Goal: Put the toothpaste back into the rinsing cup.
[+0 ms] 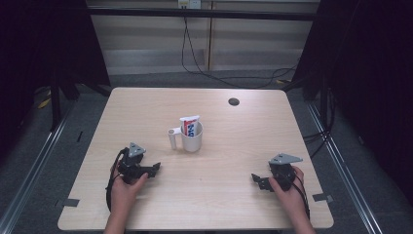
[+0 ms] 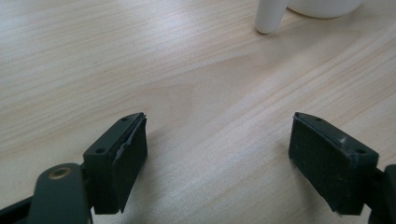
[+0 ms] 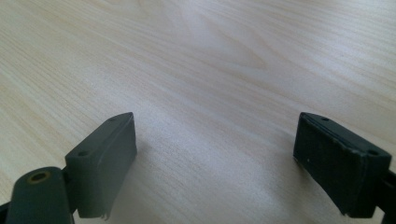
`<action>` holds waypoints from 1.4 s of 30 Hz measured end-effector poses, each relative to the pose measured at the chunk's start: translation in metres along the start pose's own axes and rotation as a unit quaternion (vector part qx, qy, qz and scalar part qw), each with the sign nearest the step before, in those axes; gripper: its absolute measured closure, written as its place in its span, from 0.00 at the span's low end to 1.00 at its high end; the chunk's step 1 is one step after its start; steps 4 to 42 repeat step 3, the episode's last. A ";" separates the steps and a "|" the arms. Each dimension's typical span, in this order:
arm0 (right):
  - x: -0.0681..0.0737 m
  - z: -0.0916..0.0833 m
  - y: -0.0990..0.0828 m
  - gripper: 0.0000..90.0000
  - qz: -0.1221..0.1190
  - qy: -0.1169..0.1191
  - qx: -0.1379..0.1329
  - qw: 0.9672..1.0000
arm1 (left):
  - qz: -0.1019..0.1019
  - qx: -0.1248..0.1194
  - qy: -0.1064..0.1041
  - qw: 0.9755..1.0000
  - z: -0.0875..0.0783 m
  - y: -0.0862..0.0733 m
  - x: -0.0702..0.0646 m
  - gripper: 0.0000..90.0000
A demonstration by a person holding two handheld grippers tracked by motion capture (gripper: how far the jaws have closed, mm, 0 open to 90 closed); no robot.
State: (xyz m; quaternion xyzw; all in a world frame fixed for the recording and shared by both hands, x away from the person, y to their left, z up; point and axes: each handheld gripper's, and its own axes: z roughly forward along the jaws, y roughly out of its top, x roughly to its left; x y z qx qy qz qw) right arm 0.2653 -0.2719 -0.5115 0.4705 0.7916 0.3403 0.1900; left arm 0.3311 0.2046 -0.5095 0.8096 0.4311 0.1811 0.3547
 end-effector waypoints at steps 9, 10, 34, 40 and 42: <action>0.000 0.000 0.000 0.14 0.000 0.000 0.000 1.000 | 0.000 0.000 0.000 1.000 0.000 0.000 0.000 0.22; 0.000 0.000 0.000 0.14 0.000 0.000 0.000 1.000 | 0.000 0.000 0.000 1.000 0.000 0.000 0.000 0.22; 0.000 0.000 0.000 0.14 0.000 0.000 0.000 1.000 | 0.000 0.000 0.000 1.000 0.000 0.000 0.000 0.22; 0.000 0.000 0.000 0.14 0.000 0.000 0.000 1.000 | 0.000 0.000 0.000 1.000 0.000 0.000 0.000 0.22; 0.000 0.000 0.000 0.14 0.000 0.000 0.000 1.000 | 0.000 0.000 0.000 1.000 0.000 0.000 0.000 0.22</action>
